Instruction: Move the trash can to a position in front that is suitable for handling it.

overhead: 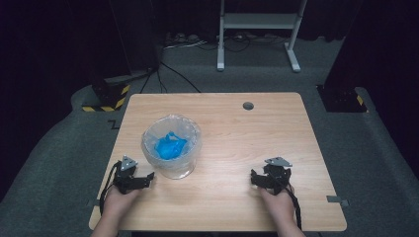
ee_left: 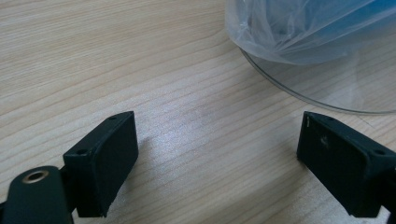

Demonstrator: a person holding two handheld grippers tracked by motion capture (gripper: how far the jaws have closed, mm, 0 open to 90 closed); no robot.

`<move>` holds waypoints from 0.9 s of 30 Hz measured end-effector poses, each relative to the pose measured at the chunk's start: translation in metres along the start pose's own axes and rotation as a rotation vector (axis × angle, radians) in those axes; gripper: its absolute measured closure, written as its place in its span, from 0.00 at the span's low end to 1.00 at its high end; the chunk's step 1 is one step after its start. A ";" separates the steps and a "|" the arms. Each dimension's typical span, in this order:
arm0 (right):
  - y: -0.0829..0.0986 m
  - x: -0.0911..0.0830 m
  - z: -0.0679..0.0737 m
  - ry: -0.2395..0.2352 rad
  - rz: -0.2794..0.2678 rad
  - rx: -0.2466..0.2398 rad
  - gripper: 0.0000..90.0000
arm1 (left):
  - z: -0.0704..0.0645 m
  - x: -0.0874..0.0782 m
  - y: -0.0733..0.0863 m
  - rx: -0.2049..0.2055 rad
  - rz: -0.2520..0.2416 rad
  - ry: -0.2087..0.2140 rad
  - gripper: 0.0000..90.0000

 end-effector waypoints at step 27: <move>0.000 0.000 -0.003 -0.018 -0.005 -0.019 0.12 | -0.002 -0.003 -0.013 -0.026 0.108 -0.045 0.15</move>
Point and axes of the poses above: each handheld gripper's, and its own axes: x roughly forward along the jaws, y roughly out of its underside, z roughly to its left, the point moved 2 cm from there along x, roughly forward along the jaws, and after that the axes turned 6 degrees about y, right-handed, at the moved point
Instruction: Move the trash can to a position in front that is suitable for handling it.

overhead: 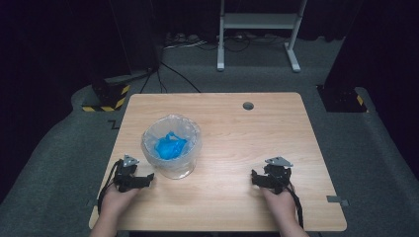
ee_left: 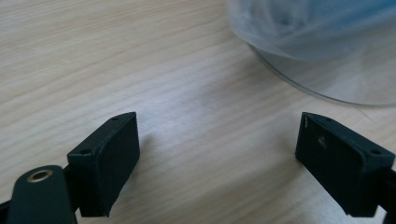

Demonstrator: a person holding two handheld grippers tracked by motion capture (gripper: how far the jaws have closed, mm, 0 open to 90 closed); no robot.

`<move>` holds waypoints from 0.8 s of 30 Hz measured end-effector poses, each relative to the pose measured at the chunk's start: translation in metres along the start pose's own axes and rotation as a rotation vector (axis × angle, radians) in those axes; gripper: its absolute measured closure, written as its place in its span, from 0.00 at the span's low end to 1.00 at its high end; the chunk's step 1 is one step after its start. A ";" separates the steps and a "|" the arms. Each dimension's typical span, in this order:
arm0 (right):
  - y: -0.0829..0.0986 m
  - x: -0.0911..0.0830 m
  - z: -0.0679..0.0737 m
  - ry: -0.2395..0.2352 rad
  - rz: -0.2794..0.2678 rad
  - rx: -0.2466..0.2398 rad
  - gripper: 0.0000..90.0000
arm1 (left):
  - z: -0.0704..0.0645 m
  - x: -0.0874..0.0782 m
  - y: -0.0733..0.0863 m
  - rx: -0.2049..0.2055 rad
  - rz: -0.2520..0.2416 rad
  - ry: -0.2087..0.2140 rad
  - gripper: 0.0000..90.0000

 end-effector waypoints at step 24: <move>-0.001 0.001 -0.001 0.004 -0.004 0.000 0.14 | -0.004 -0.047 -0.020 0.007 -0.009 -0.022 0.18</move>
Point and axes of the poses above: each handheld gripper's, and its own axes: x roughly forward along the jaws, y roughly out of its underside, z roughly to its left, the point moved 2 cm from there along x, roughly forward along the jaws, and after that the axes turned 6 degrees about y, right-handed, at the moved point
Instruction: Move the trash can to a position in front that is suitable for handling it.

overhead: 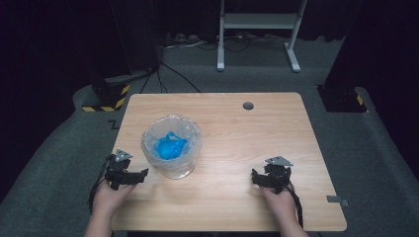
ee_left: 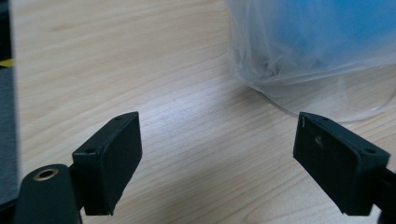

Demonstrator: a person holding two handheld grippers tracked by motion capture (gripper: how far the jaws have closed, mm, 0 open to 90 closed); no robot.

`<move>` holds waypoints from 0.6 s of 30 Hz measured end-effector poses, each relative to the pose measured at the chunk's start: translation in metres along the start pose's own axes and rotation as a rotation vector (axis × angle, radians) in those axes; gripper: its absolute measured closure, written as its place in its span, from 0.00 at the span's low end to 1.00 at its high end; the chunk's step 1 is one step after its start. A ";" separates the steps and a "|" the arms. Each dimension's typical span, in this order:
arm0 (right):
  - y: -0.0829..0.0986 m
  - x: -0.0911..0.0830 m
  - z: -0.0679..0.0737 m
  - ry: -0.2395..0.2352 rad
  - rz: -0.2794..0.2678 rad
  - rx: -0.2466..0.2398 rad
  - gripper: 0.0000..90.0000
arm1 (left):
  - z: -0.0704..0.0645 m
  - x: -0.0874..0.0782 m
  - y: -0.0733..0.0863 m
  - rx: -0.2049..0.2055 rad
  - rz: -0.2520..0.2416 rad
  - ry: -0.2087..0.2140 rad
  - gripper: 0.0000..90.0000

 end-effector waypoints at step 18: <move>-0.001 0.001 0.000 -0.011 0.003 -0.005 0.14 | -0.002 -0.053 -0.021 -0.055 -0.263 0.076 0.30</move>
Point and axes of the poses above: each handheld gripper's, and its own axes: x roughly forward along the jaws, y roughly out of its underside, z roughly to its left, the point moved 2 cm from there along x, roughly forward along the jaws, and after that the axes turned 6 degrees about y, right-handed, at the moved point
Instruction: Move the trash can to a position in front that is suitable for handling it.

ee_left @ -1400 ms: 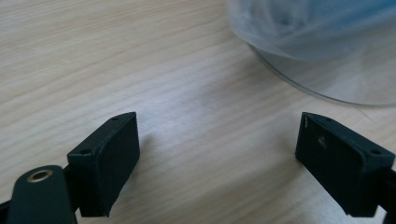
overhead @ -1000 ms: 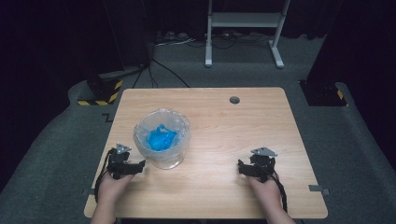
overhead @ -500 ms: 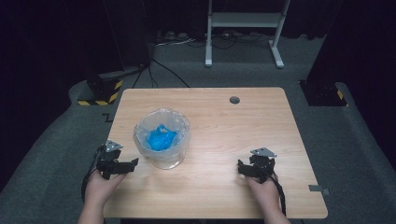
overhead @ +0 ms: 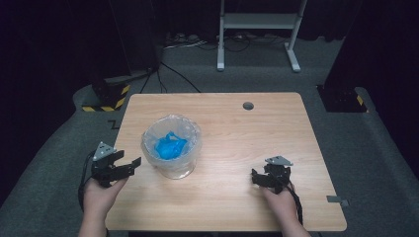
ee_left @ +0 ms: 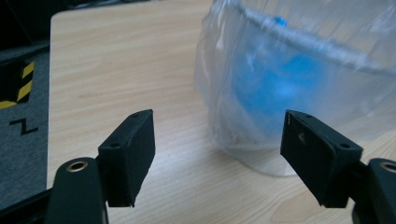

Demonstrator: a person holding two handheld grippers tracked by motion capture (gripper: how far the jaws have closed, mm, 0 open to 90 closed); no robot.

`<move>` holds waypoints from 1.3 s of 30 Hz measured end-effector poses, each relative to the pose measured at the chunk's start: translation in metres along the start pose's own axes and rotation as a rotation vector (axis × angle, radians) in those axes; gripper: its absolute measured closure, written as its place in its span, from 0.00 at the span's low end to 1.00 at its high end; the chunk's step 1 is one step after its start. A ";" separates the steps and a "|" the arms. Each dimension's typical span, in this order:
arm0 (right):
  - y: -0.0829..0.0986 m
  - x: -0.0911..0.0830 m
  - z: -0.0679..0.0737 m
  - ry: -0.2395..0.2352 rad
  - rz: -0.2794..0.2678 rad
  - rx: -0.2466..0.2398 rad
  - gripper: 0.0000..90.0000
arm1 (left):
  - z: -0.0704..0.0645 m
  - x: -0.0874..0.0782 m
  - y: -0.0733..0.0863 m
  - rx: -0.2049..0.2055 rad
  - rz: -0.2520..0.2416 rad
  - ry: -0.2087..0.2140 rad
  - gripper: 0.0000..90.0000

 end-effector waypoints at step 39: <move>-0.001 0.001 0.001 -0.007 -0.002 -0.012 0.14 | -0.020 0.041 -0.048 -0.074 -0.081 -0.020 0.64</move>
Point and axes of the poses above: each handheld gripper's, and its own axes: x roughly forward along the jaws, y roughly out of its underside, z roughly to its left, the point moved 2 cm from there along x, roughly forward along the jaws, and after that the axes turned 6 degrees about y, right-handed, at the moved point
